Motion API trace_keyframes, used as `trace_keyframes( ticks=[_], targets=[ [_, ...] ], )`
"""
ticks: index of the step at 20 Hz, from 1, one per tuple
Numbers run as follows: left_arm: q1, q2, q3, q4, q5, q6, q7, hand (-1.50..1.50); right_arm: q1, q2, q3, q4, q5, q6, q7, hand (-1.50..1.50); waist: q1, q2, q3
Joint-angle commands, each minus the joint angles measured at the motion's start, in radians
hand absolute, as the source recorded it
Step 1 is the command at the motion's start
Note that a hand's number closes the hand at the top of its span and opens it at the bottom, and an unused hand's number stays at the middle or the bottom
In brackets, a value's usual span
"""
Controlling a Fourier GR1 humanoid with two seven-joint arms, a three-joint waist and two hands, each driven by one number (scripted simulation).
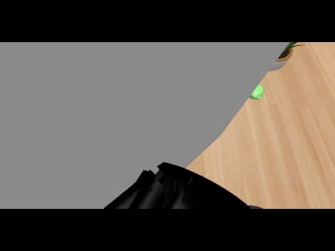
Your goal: Pick up the wine, place it into the cabinet and close the cabinet
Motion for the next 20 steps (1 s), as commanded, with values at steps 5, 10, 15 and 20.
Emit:
trace_keyframes(
  ticks=[5, 10, 15, 20],
  targets=[
    [-0.055, -0.037, 0.041, 0.036, -0.004, -0.034, 0.053, 1.5, -0.309, 0.01, -0.061, 0.278, -0.142, -0.152, -0.082, 1.5, 0.0, 0.001, -0.001],
    [-0.015, -0.063, 0.062, 0.038, -0.042, -0.08, 0.038, 1.5, -0.197, 0.01, -0.126, 0.349, -0.14, -0.052, -0.181, 1.5, -0.008, 0.001, 0.0],
    [-0.033, -0.092, 0.071, 0.018, -0.069, -0.062, 0.06, 1.5, -0.22, 0.01, -0.166, 0.498, -0.182, -0.031, -0.24, 1.5, -0.009, 0.001, 0.0],
    [-0.025, -0.094, 0.091, 0.015, -0.068, -0.094, 0.099, 1.5, -0.263, 0.01, -0.206, 0.668, -0.184, 0.01, -0.319, 1.5, -0.005, 0.003, 0.0]
  ],
)
